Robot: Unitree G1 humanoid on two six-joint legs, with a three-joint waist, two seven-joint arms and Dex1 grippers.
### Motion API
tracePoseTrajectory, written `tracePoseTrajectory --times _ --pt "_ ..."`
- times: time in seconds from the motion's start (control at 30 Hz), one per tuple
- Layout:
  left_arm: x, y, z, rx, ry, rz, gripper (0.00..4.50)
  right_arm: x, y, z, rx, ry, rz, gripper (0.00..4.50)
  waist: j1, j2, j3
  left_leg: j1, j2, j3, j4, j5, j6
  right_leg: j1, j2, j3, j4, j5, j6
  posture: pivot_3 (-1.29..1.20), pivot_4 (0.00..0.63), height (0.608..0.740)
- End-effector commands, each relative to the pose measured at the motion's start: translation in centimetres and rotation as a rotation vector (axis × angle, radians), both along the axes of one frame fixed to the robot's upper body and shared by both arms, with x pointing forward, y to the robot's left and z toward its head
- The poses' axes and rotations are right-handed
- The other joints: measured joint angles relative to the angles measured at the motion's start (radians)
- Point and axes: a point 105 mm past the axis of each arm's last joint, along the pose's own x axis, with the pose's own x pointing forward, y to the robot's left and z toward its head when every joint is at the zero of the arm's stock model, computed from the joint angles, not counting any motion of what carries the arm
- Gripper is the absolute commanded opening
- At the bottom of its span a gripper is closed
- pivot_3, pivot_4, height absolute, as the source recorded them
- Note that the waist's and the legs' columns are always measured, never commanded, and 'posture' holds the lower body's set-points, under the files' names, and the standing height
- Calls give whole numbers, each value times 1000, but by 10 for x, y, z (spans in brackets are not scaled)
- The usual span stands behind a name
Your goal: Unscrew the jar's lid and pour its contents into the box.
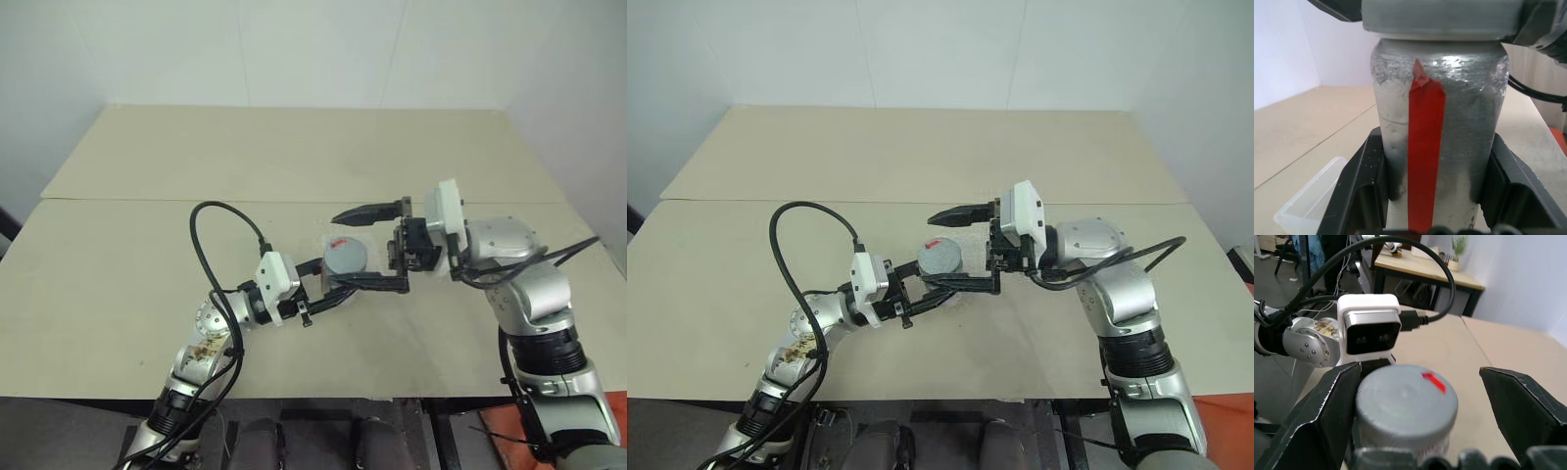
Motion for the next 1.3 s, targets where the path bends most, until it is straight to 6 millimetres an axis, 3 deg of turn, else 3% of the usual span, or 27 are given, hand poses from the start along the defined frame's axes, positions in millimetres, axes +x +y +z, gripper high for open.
tracePoseTrajectory --times 0.03,0.27,0.9,1.1,1.3 --pt "-5 -2 10 -15 -61 -26 1996 2 -16 9 13 -10 -41 4435 0 0 0 0 0 0 0 0 0 0 0 0 0 0 0 0 150 740" --pt "-5 -1 10 -13 -63 -23 1996 5 -31 3 -25 -13 -71 4435 0 0 0 0 0 0 0 0 0 0 0 0 0 0 0 0 150 740" --pt "-4 -1 9 -9 -65 -25 1996 20 -49 2 -50 -50 -165 4435 0 0 0 0 0 0 0 0 0 0 0 0 0 0 0 0 150 740" --pt "-3 -1 10 -12 -63 -21 1996 13 -57 10 -58 -27 -141 4435 0 0 0 0 0 0 0 0 0 0 0 0 -1 0 0 0 150 740" --pt "-3 -2 11 -17 -63 -19 1996 -12 -43 18 -36 -44 -40 4435 0 0 0 0 0 0 0 0 0 0 0 0 -1 0 0 0 150 740"
